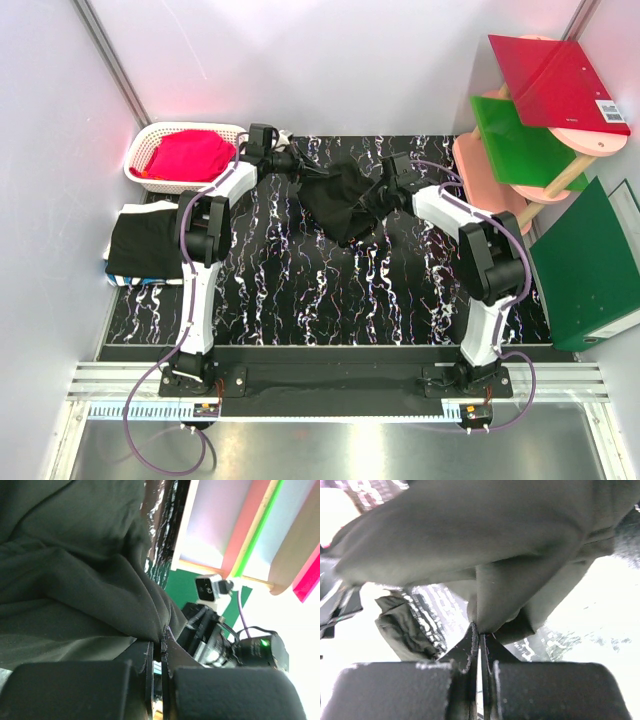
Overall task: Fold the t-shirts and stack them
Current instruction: Fold the long partially folded tshirt into a neat square
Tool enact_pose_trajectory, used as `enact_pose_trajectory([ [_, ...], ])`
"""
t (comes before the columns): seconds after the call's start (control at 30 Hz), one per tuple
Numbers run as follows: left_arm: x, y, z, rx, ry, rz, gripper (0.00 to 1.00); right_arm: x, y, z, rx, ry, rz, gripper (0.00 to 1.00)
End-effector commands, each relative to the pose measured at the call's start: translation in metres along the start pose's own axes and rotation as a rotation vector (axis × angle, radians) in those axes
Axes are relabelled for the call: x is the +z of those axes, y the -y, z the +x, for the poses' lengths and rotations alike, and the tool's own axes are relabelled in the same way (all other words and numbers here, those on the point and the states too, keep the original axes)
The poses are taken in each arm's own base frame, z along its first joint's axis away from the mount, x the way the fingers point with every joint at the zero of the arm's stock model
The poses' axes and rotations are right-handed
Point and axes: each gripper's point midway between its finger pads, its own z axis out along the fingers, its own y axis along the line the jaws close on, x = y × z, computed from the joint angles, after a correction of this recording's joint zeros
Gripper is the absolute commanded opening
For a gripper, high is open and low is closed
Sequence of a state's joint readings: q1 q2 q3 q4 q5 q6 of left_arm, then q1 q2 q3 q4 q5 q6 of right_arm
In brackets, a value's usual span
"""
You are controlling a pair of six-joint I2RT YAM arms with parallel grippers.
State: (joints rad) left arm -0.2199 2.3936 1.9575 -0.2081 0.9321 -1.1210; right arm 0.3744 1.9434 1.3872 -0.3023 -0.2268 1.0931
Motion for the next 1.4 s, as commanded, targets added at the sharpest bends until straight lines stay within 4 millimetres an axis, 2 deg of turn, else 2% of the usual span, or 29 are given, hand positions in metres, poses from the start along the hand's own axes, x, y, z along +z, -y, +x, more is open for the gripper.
enact_pose_trajectory([
  [0.0, -0.014, 0.049, -0.010, 0.092, 0.028, 0.120, 0.00, -0.035, -0.037, -0.016, -0.055, 0.107, -0.093, 0.00],
  [0.4, -0.009, 0.075, -0.030, 0.090, 0.078, 0.235, 0.00, -0.049, -0.011, -0.055, -0.122, 0.288, 0.051, 0.00],
  [0.57, -0.005, 0.076, -0.035, 0.068, 0.076, 0.254, 0.00, -0.059, -0.015, -0.075, -0.137, 0.366, 0.063, 0.00],
  [0.77, 0.011, 0.056, -0.040, -0.005, 0.044, 0.259, 0.01, -0.053, -0.016, -0.093, -0.142, 0.403, 0.080, 0.00],
  [0.87, 0.014, 0.061, -0.045, 0.001, 0.040, 0.293, 0.08, -0.049, -0.020, -0.100, -0.155, 0.415, 0.081, 0.00],
  [0.97, 0.010, 0.078, -0.044, 0.023, 0.026, 0.355, 0.13, -0.043, -0.023, -0.106, -0.175, 0.417, 0.084, 0.00],
  [1.0, 0.008, 0.082, -0.042, 0.043, 0.026, 0.366, 0.26, -0.044, -0.027, -0.109, -0.177, 0.423, 0.076, 0.00],
  [1.03, 0.005, 0.086, -0.040, 0.067, 0.028, 0.375, 0.98, -0.043, -0.027, -0.112, -0.185, 0.429, 0.079, 0.00],
  [1.07, -0.002, 0.097, -0.036, 0.102, 0.034, 0.391, 0.99, -0.042, -0.027, -0.114, -0.187, 0.431, 0.083, 0.00],
  [1.1, -0.002, 0.091, -0.033, 0.115, 0.034, 0.378, 0.99, -0.043, -0.029, -0.117, -0.190, 0.437, 0.079, 0.00],
  [1.2, -0.011, 0.093, -0.029, 0.156, 0.047, 0.363, 0.99, -0.044, -0.028, -0.126, -0.194, 0.451, 0.087, 0.00],
  [1.33, -0.027, 0.100, -0.021, 0.225, 0.090, 0.350, 0.99, -0.047, -0.025, -0.140, -0.199, 0.480, 0.101, 0.00],
  [1.37, -0.035, 0.111, -0.015, 0.258, 0.103, 0.349, 0.99, -0.048, -0.023, -0.145, -0.196, 0.489, 0.107, 0.00],
])
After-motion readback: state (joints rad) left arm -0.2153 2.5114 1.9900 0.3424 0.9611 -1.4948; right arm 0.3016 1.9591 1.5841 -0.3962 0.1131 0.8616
